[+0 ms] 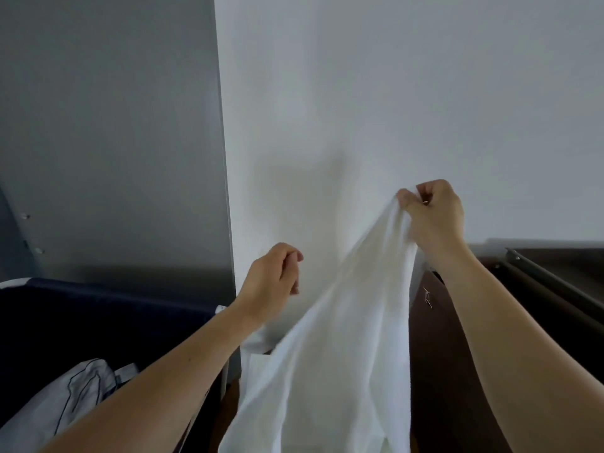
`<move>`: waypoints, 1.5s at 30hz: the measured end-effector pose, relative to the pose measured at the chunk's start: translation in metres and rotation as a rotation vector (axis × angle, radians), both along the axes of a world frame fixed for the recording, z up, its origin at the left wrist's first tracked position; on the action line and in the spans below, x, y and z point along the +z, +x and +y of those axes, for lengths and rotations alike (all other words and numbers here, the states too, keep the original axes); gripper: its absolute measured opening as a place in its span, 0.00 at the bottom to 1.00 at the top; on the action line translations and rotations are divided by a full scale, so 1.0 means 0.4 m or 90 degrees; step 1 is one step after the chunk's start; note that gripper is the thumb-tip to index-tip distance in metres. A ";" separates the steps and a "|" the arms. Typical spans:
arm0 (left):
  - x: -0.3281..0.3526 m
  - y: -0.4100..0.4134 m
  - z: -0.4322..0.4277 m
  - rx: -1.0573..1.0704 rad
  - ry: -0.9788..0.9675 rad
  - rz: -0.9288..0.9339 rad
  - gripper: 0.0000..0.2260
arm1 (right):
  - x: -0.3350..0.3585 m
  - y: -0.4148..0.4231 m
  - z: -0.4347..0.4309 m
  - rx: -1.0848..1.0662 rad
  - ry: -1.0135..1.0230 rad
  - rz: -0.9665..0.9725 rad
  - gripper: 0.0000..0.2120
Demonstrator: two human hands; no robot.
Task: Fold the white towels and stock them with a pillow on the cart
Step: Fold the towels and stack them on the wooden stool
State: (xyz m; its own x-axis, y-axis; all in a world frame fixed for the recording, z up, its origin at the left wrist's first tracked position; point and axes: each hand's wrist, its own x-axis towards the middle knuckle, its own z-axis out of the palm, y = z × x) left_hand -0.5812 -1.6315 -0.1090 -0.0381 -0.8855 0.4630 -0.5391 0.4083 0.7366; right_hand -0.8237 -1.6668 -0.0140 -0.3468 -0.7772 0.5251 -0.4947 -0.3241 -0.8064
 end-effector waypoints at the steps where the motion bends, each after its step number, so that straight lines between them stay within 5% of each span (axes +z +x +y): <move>1: 0.007 -0.012 0.000 -0.001 -0.020 -0.030 0.07 | -0.004 0.011 0.004 0.013 -0.009 -0.004 0.10; 7: -0.058 -0.097 0.016 -0.046 -0.075 -0.096 0.20 | 0.027 0.075 0.030 0.088 -0.077 0.018 0.08; 17: -0.045 -0.137 0.018 0.050 -0.233 -0.224 0.17 | 0.018 0.100 0.042 0.126 -0.072 0.005 0.08; 26: -0.039 -0.143 0.020 0.152 0.035 -0.397 0.22 | 0.014 0.100 0.042 0.126 -0.061 0.011 0.07; 33: -0.079 -0.099 0.024 0.140 -0.009 -0.335 0.06 | 0.008 0.076 0.020 0.072 -0.039 0.019 0.08; 45: -0.173 -0.068 -0.011 0.143 -0.024 -0.249 0.15 | 0.019 0.070 0.000 0.061 -0.037 -0.011 0.08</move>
